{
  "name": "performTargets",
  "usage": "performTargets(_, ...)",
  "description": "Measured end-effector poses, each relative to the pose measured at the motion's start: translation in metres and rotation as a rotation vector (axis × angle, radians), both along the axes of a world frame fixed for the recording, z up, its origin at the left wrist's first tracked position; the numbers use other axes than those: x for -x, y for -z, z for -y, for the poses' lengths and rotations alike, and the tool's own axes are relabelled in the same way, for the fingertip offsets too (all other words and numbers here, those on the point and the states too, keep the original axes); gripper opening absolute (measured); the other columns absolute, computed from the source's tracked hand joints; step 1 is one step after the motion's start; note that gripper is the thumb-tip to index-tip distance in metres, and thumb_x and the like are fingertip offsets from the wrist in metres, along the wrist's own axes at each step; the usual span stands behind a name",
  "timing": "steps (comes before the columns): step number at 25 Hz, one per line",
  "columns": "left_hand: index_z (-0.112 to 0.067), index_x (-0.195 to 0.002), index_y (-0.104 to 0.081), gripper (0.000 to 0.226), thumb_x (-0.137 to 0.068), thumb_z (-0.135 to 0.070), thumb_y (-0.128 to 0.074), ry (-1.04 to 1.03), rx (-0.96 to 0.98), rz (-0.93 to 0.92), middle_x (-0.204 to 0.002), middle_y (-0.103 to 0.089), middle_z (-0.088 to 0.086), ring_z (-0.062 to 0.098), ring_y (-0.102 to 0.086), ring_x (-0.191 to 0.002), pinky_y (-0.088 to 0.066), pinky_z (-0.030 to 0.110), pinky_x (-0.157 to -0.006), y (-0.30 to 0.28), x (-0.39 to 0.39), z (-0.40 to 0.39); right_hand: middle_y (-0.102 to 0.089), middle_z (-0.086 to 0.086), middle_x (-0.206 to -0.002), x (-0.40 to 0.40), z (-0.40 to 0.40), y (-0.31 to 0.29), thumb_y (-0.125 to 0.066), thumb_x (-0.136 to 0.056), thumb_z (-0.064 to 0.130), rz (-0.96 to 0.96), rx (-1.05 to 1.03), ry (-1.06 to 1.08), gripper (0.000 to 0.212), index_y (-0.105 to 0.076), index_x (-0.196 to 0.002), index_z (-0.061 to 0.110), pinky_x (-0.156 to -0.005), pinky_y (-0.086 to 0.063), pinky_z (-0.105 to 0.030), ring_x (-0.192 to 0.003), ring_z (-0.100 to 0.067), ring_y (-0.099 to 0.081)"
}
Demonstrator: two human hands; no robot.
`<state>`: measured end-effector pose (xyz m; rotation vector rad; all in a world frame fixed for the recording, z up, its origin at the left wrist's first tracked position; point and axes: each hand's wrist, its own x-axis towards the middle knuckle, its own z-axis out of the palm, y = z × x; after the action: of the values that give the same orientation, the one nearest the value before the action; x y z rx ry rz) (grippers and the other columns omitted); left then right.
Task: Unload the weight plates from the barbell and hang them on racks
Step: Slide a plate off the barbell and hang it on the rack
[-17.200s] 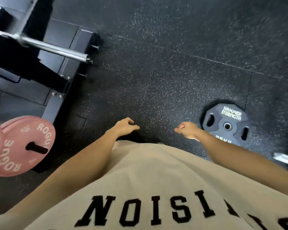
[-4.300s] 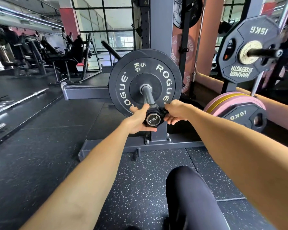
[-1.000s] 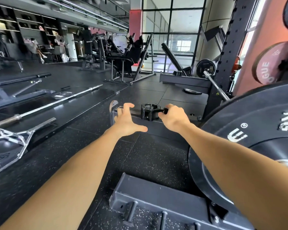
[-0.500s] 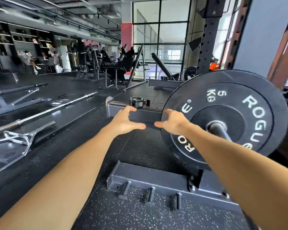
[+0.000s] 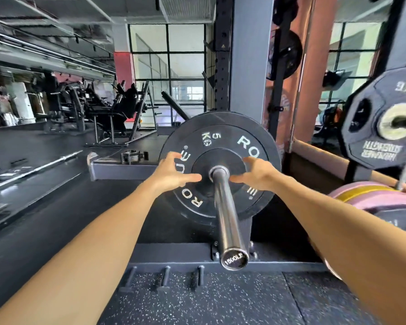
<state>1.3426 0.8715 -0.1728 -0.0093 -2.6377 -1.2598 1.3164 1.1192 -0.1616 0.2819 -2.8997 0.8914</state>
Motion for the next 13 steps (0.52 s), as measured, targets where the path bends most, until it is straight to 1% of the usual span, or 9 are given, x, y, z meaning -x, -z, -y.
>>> performTargets(1, -0.027, -0.146, -0.03, 0.09, -0.075, -0.043, -0.083, -0.009, 0.002, -0.004, -0.145, -0.034, 0.002, -0.001, -0.053, -0.082, -0.04, 0.021, -0.073, -0.001, 0.007, -0.005, -0.055, -0.006, -0.135, 0.005, -0.014, -0.002, -0.072, -0.079, 0.051, 0.005, 0.01, 0.024, 0.085, -0.035, -0.148, 0.018, -0.102, -0.042, -0.032, -0.124, -0.025, -0.052)
performTargets(2, -0.027, -0.147, -0.028, 0.094, -0.074, -0.045, -0.084, -0.023, 0.008, -0.011, -0.147, -0.032, 0.002, 0.004, -0.056, -0.094, -0.041, 0.022, -0.08, -0.001, 0.014, -0.008, -0.055, -0.005, -0.134, 0.011, -0.025, -0.004, -0.073, -0.077, 0.052, 0.003, 0.019, 0.046, 0.087, -0.035, -0.147, 0.019, -0.103, -0.042, -0.034, -0.123, -0.025, -0.052)
performTargets(3, -0.027, -0.148, -0.025, 0.098, -0.072, -0.047, -0.084, -0.042, 0.013, -0.014, -0.149, -0.029, 0.002, 0.011, -0.053, -0.113, -0.04, 0.025, -0.089, -0.001, 0.023, -0.009, -0.056, -0.005, -0.134, 0.019, -0.035, -0.005, -0.074, -0.074, 0.056, 0.003, 0.029, 0.071, 0.092, -0.033, -0.148, 0.021, -0.104, -0.043, -0.037, -0.122, -0.025, -0.053)
performTargets(4, -0.027, -0.149, -0.022, 0.103, -0.07, -0.05, -0.085, -0.068, 0.016, -0.016, -0.151, -0.026, 0.002, 0.017, -0.044, -0.129, -0.038, 0.031, -0.099, -0.001, 0.032, -0.009, -0.055, -0.004, -0.134, 0.029, -0.044, -0.006, -0.074, -0.069, 0.061, -0.004, 0.03, 0.096, 0.099, -0.031, -0.148, 0.021, -0.104, -0.042, -0.041, -0.123, -0.024, -0.053)
performTargets(5, -0.027, -0.15, -0.019, 0.109, -0.067, -0.052, -0.085, -0.096, 0.019, -0.013, -0.152, -0.022, 0.002, 0.02, -0.036, -0.137, -0.035, 0.038, -0.106, 0.0, 0.045, -0.007, -0.052, -0.004, -0.138, 0.04, -0.052, -0.005, -0.074, -0.063, 0.066, -0.019, 0.032, 0.121, 0.106, -0.03, -0.148, 0.022, -0.106, -0.041, -0.043, -0.126, -0.025, -0.05)
performTargets(7, -0.031, -0.152, -0.011, 0.124, -0.059, -0.059, -0.087, -0.154, 0.014, -0.003, -0.154, -0.015, 0.001, 0.025, -0.029, -0.142, -0.031, 0.047, -0.114, 0.002, 0.069, -0.001, -0.042, -0.008, -0.144, 0.062, -0.064, -0.002, -0.075, -0.053, 0.073, -0.042, 0.055, 0.187, 0.119, -0.026, -0.149, 0.023, -0.109, -0.036, -0.048, -0.133, -0.029, -0.042)
performTargets(9, -0.034, -0.153, -0.001, 0.139, -0.048, -0.066, -0.088, -0.22, -0.001, -0.001, -0.158, -0.006, 0.0, 0.03, -0.026, -0.145, -0.028, 0.052, -0.116, 0.006, 0.096, 0.006, -0.031, -0.011, -0.148, 0.086, -0.073, 0.0, -0.078, -0.054, 0.072, -0.047, 0.071, 0.241, 0.124, -0.017, -0.152, 0.025, -0.112, -0.032, -0.051, -0.138, -0.033, -0.033)
performTargets(11, -0.031, -0.155, 0.007, 0.145, -0.051, -0.062, -0.089, -0.283, -0.013, -0.014, -0.162, 0.0, 0.003, 0.032, -0.012, -0.15, -0.023, 0.054, -0.118, 0.01, 0.118, 0.011, -0.019, -0.011, -0.154, 0.11, -0.076, 0.002, -0.081, -0.055, 0.068, -0.045, 0.074, 0.287, 0.133, -0.004, -0.154, 0.025, -0.114, -0.028, -0.052, -0.142, -0.036, -0.026)
performTargets(13, -0.028, -0.155, 0.01, 0.148, -0.052, -0.059, -0.09, -0.316, -0.039, -0.025, -0.164, 0.003, 0.005, 0.032, -0.006, -0.151, -0.019, 0.055, -0.119, 0.014, 0.138, 0.016, -0.014, -0.012, -0.157, 0.136, -0.078, 0.004, -0.083, -0.051, 0.066, -0.04, 0.11, 0.305, 0.141, 0.002, -0.155, 0.024, -0.115, -0.026, -0.051, -0.143, -0.037, -0.023)
